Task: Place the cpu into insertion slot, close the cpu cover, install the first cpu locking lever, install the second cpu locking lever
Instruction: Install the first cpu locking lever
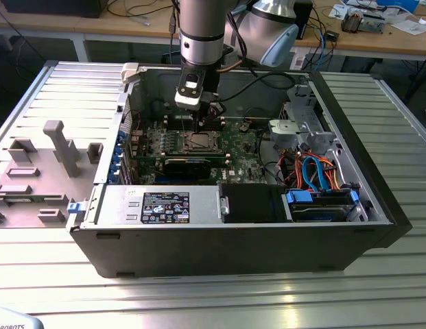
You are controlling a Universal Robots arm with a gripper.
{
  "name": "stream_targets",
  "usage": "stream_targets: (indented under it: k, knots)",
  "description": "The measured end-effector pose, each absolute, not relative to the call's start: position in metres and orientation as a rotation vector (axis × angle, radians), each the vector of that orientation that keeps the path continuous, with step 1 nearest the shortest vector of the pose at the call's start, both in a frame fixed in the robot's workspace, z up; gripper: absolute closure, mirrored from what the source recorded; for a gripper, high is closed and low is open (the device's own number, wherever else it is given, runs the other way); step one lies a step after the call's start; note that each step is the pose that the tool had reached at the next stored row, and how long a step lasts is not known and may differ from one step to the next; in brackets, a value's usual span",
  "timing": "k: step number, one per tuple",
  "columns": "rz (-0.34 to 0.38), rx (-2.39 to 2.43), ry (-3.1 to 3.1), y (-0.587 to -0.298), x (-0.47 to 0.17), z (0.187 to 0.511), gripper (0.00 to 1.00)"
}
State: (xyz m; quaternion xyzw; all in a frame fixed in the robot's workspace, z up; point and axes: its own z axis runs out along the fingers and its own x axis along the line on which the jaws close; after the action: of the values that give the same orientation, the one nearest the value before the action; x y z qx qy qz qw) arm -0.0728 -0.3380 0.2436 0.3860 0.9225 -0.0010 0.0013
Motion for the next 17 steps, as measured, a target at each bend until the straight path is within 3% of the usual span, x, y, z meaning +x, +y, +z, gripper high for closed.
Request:
stream_targets:
  k: [17]
  knots:
    - [-0.003,1.173,2.911,-0.338,-0.0728,0.2435,0.84]
